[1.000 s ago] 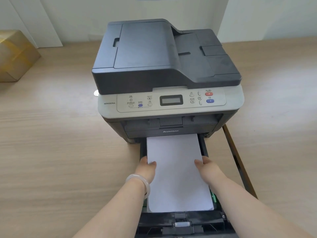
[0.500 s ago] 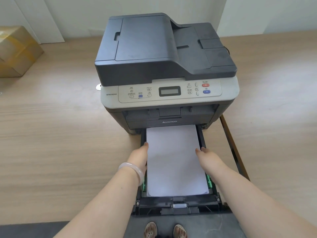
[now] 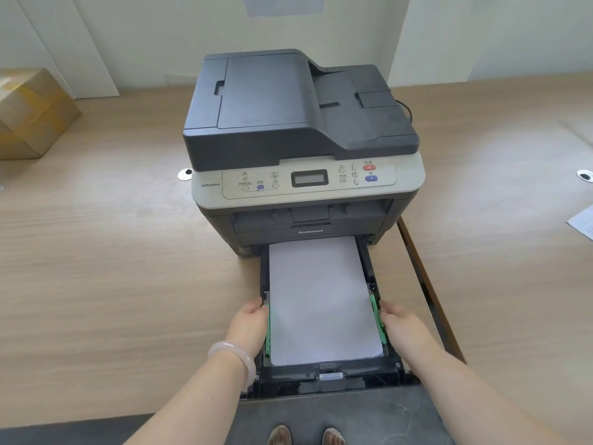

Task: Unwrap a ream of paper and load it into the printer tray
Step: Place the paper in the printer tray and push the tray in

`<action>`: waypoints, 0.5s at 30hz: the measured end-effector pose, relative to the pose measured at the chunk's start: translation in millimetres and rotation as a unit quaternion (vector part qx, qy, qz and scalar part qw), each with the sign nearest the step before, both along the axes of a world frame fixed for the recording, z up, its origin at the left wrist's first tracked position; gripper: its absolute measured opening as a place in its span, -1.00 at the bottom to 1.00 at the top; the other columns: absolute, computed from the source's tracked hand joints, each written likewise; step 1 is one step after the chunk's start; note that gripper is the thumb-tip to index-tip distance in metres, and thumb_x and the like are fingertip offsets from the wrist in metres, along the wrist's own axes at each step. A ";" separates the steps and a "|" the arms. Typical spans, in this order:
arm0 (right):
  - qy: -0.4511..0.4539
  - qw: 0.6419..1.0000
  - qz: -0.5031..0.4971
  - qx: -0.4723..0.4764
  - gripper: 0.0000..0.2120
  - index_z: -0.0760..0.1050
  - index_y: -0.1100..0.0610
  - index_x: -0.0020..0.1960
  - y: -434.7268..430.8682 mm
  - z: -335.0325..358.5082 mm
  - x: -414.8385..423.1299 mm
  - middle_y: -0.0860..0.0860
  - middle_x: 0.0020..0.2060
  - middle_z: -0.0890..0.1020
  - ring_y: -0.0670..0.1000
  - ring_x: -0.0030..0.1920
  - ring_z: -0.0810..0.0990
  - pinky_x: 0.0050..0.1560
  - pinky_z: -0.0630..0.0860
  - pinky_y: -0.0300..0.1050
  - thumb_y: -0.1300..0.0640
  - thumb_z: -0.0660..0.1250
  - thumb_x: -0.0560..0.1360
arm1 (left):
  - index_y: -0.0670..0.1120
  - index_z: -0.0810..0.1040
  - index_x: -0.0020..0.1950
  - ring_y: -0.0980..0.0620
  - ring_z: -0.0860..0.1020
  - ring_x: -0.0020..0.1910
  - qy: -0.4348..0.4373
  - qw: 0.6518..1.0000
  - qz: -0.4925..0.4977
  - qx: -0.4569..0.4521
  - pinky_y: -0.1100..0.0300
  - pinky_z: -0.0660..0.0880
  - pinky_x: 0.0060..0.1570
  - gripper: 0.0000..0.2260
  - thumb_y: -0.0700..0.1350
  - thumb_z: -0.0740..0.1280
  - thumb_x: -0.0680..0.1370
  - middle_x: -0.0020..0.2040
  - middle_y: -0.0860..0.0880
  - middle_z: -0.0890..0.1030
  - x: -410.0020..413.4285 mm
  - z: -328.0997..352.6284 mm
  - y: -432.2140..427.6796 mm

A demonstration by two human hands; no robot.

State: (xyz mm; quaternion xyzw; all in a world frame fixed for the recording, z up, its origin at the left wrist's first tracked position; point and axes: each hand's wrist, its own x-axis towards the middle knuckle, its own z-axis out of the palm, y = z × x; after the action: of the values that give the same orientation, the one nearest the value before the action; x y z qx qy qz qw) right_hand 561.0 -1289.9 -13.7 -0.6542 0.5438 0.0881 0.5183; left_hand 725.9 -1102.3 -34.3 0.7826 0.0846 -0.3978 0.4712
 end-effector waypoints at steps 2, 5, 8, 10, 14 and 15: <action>0.004 1.000 0.016 -0.003 -0.54 0.19 0.05 0.52 3.7 0.8 -0.2 0.10 0.42 0.41 0.14 0.35 0.41 0.22 0.35 -0.10 0.18 0.04 0.62 | -0.11 0.30 0.47 0.14 0.45 -0.17 -0.031 0.999 -0.024 -0.011 0.32 0.40 -0.13 -0.60 -0.19 0.13 0.62 0.04 0.04 0.52 -11.6 2.4 -3.2; -0.001 1.000 0.024 -0.003 -0.49 0.12 0.00 0.54 7.5 2.7 3.9 0.12 0.39 0.42 0.15 0.22 0.50 0.04 0.43 -0.14 0.22 0.05 0.61 | -0.11 0.28 0.49 0.25 0.32 -0.31 -0.044 0.997 -0.054 -0.017 0.40 0.26 -0.34 -0.58 -0.23 0.12 0.61 0.00 0.06 0.48 -20.6 1.6 -9.1; -0.004 0.999 0.034 0.000 -0.43 0.01 -0.04 0.56 13.4 5.4 10.6 0.19 0.20 0.52 0.03 -0.28 0.49 -0.40 0.40 -0.25 0.25 0.05 0.60 | -0.03 0.20 0.53 0.16 0.43 -0.22 -0.040 0.997 -0.058 -0.014 0.29 0.37 -0.25 -0.52 -0.20 0.12 0.60 0.42 -0.04 0.38 -21.5 -1.5 -12.3; -0.011 0.999 0.033 0.006 -0.38 -0.04 -0.04 0.57 16.2 -0.3 11.4 0.20 0.31 0.46 -0.01 -0.41 0.41 -0.56 0.35 -0.31 0.26 0.07 0.59 | 0.00 0.17 0.54 0.18 0.44 -0.23 -0.034 0.998 -0.053 -0.016 0.31 0.38 -0.28 -0.50 -0.20 0.12 0.59 0.48 -0.04 0.32 -23.2 0.9 -12.6; -0.043 0.999 0.020 0.016 -0.36 -0.07 -0.03 0.56 24.1 -3.8 8.9 0.06 0.53 0.18 -0.10 -0.28 0.48 -0.38 0.46 -0.32 0.29 0.08 0.58 | -0.02 0.17 0.54 0.22 0.40 -0.20 -0.019 0.998 -0.058 -0.021 0.44 0.37 -0.32 -0.50 -0.25 0.10 0.60 0.52 -0.03 0.25 -26.7 1.0 -9.9; -0.049 0.998 0.022 0.014 -0.36 -0.06 -0.03 0.56 26.2 -2.6 8.5 0.04 0.54 0.15 -0.07 -0.14 0.54 -0.22 0.53 -0.25 0.30 0.08 0.58 | -0.03 0.18 0.53 0.24 0.38 -0.23 -0.008 0.998 -0.048 -0.028 0.53 0.34 -0.41 -0.51 -0.27 0.09 0.60 0.52 -0.04 0.24 -27.6 4.4 -10.0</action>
State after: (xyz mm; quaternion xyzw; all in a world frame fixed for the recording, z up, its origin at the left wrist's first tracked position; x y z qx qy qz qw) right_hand 569.5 -1263.7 -16.4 -0.6622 0.5019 0.0756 0.5513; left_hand 698.4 -1112.4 -29.9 0.7753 0.0319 -0.4160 0.4742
